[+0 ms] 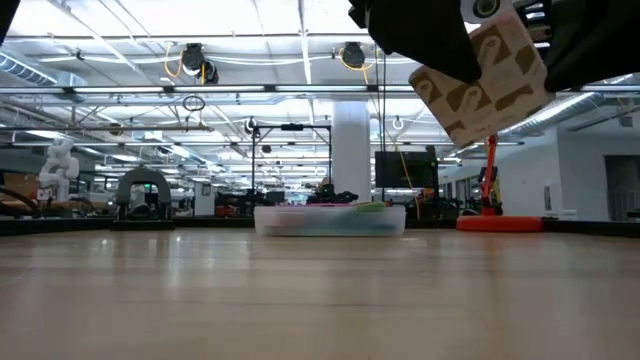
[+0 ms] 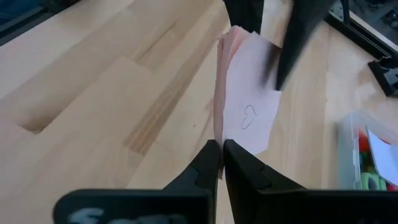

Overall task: Pack school essentials
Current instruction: Put the pink sticky notes into the supply box

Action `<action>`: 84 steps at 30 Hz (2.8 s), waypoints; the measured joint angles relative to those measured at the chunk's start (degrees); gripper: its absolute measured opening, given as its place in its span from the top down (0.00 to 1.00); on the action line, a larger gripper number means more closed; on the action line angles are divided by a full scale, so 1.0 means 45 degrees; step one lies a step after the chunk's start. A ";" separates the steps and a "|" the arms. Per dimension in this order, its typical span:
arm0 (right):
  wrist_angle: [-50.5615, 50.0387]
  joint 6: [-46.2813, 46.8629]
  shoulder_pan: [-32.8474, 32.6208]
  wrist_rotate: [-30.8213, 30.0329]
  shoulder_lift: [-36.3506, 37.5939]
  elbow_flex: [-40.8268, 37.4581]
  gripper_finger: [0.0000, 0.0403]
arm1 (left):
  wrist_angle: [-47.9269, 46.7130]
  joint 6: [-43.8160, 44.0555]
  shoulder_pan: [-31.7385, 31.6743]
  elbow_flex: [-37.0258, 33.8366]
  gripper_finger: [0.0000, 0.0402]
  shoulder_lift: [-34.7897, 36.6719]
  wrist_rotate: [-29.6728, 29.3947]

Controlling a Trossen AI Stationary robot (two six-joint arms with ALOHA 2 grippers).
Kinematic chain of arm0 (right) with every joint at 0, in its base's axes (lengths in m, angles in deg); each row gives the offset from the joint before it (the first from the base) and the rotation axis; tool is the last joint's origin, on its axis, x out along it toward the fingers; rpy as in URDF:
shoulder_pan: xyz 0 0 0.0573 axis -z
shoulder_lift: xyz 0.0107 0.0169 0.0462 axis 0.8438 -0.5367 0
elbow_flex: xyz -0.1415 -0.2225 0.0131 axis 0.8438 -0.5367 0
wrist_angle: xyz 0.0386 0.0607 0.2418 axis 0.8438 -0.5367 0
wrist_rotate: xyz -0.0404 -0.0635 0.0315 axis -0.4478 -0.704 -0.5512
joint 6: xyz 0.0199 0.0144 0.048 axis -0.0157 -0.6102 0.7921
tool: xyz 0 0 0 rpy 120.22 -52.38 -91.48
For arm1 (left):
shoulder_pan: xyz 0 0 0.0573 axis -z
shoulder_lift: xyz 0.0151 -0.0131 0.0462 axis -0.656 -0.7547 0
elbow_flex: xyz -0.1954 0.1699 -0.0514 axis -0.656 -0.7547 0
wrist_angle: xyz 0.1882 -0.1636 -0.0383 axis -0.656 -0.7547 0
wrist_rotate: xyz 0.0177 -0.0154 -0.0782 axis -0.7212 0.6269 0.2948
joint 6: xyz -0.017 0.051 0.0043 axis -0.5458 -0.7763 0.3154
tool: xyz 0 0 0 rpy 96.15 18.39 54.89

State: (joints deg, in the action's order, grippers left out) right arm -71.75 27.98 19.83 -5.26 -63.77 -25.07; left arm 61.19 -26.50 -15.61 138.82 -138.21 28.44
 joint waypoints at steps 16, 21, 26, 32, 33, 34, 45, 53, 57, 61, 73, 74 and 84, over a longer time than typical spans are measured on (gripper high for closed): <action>-0.0166 0.1158 -0.0640 -0.2932 0.0970 0.0015 0.56 | -0.3212 0.1249 -0.0221 -0.0019 0.97 0.1196 -0.0502; -0.0029 0.1513 -0.1181 -0.4647 0.1703 0.0021 0.40 | -0.5764 0.2643 -0.0537 -0.0019 0.93 0.2181 -0.0871; -0.0049 0.2615 -0.1225 -0.5129 0.1798 0.0020 0.36 | -0.8053 0.3585 -0.1141 -0.0015 0.95 0.3089 -0.1803; -0.0003 0.3188 -0.1226 -0.5134 0.1792 0.0019 0.37 | -0.9764 0.4490 -0.2366 -0.0010 0.95 0.3397 -0.1954; 0.0004 0.3217 -0.1226 -0.5134 0.1792 0.0019 0.37 | -0.9763 0.4498 -0.2591 -0.0025 0.94 0.3384 -0.1953; -0.0001 0.3221 -0.1226 -0.5138 0.1792 0.0019 0.38 | -0.9623 0.4457 -0.2803 -0.0120 0.93 0.3356 -0.1957; 0.0004 0.3834 -0.1216 -0.5139 0.1787 0.0019 0.40 | -0.5827 0.2734 -0.4868 -0.3340 0.97 0.3303 -0.1014; 0.0004 0.3839 -0.1216 -0.5139 0.1787 0.0019 0.40 | -0.3569 0.1964 -0.5330 -0.5045 0.92 0.3298 -0.0535; 0.0004 0.3839 -0.1216 -0.5139 0.1787 0.0019 0.40 | -0.2599 0.1401 -0.5328 -0.5701 0.95 0.3298 -0.0274; 0.0004 0.3839 -0.1216 -0.5144 0.1787 0.0019 0.40 | -0.1650 0.0860 -0.5397 -0.6281 0.96 0.3293 -0.0310; 0.0004 0.3834 -0.1216 -0.5139 0.1787 0.0015 0.40 | -0.0974 0.0592 -0.5649 -0.6936 0.96 0.3288 -0.1220; 0.0005 0.3834 -0.1216 -0.5139 0.1787 0.0015 0.40 | -0.0945 0.0593 -0.5649 -0.6936 0.96 0.3288 -0.1203; 0.0004 0.3834 -0.1216 -0.5139 0.1787 0.0010 0.40 | -0.0832 0.0628 -0.5811 -0.6936 0.87 0.3288 -0.0598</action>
State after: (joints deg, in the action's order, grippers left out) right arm -71.73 45.23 14.36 -28.39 -55.73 -25.02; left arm 57.45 -23.67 -41.76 107.61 -123.42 25.75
